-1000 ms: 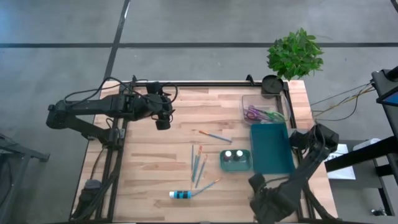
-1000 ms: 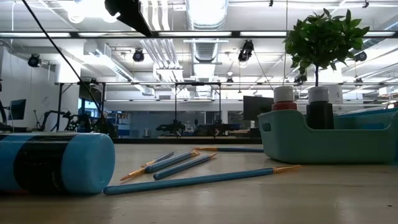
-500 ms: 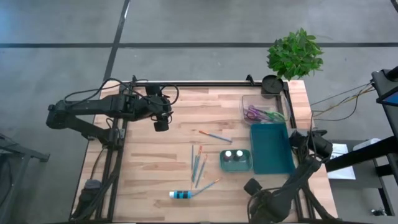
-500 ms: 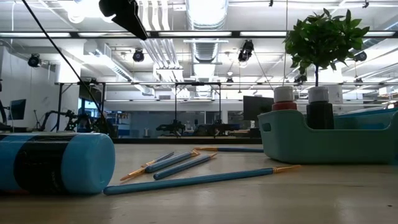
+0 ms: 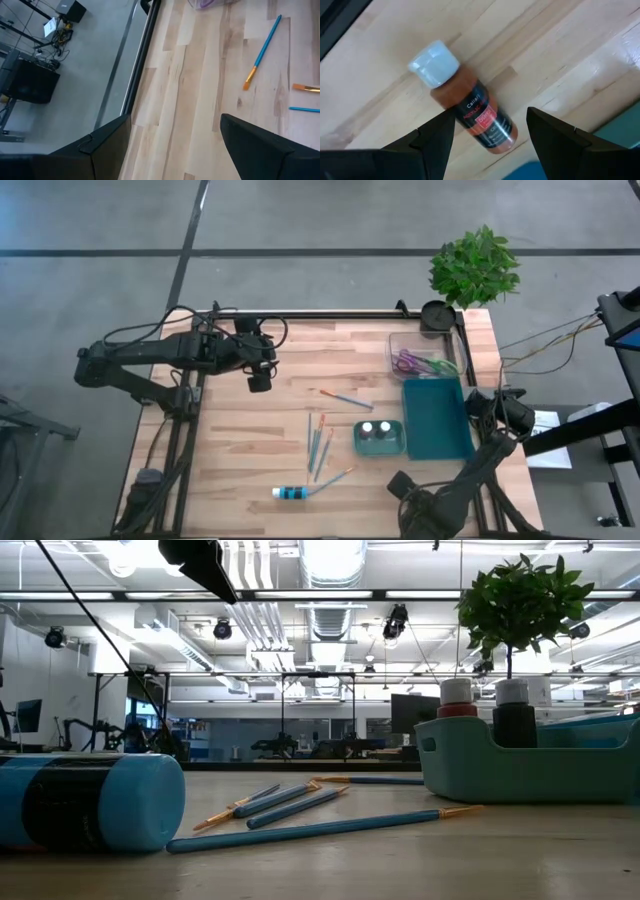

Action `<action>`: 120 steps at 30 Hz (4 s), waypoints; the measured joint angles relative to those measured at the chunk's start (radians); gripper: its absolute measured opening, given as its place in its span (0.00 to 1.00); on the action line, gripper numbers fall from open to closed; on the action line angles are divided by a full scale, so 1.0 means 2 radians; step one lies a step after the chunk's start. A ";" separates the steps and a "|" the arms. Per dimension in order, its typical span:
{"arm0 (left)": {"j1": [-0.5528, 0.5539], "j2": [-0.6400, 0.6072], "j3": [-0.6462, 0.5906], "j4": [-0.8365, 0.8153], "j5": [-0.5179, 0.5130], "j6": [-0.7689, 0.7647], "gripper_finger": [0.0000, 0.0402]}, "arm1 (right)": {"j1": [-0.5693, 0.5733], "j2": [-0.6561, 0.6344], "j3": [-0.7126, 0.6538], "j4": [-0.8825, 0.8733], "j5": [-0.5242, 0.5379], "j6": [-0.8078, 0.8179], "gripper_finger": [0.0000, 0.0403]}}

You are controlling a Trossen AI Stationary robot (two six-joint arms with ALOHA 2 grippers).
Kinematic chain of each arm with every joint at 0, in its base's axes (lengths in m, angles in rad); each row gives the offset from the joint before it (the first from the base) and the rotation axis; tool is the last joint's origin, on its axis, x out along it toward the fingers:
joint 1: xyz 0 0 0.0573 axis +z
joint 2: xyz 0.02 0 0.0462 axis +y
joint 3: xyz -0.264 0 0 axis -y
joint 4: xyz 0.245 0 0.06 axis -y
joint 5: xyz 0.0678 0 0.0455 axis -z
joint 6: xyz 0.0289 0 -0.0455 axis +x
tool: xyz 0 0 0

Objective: Pick & Place Paint Supplies
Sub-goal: Put the brown paint bottle into the green bin

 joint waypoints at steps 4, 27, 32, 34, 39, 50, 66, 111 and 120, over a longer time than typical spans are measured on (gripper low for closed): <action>0.000 0.000 0.000 0.000 0.000 -0.003 0.78 | -0.002 -0.002 0.002 0.010 0.055 0.008 0.61; 0.000 0.000 0.000 -0.003 0.021 -0.004 0.78 | -0.006 -0.014 -0.063 0.086 0.036 0.025 0.61; 0.000 0.000 0.000 -0.003 0.023 -0.004 0.78 | -0.006 -0.016 -0.093 0.113 0.035 0.025 0.61; 0.000 0.000 0.000 -0.003 0.025 -0.004 0.78 | -0.006 -0.017 -0.099 0.122 0.036 0.025 0.61; 0.000 0.000 0.000 -0.003 0.032 -0.004 0.78 | -0.006 -0.017 -0.099 0.128 0.045 0.023 0.61; 0.000 0.000 0.000 -0.003 0.054 -0.004 0.78 | -0.011 -0.015 -0.088 0.146 0.052 0.018 0.61; 0.000 0.000 0.000 -0.007 0.072 0.000 0.78 | -0.028 -0.016 -0.087 0.158 -0.018 0.004 0.29; -0.311 0.000 -0.263 0.748 0.212 0.154 0.78 | -0.062 -0.159 0.033 0.569 0.178 -0.406 0.33; -0.306 0.021 -0.263 0.830 0.301 0.156 0.78 | -0.097 -0.160 -0.017 0.706 0.043 -0.507 0.33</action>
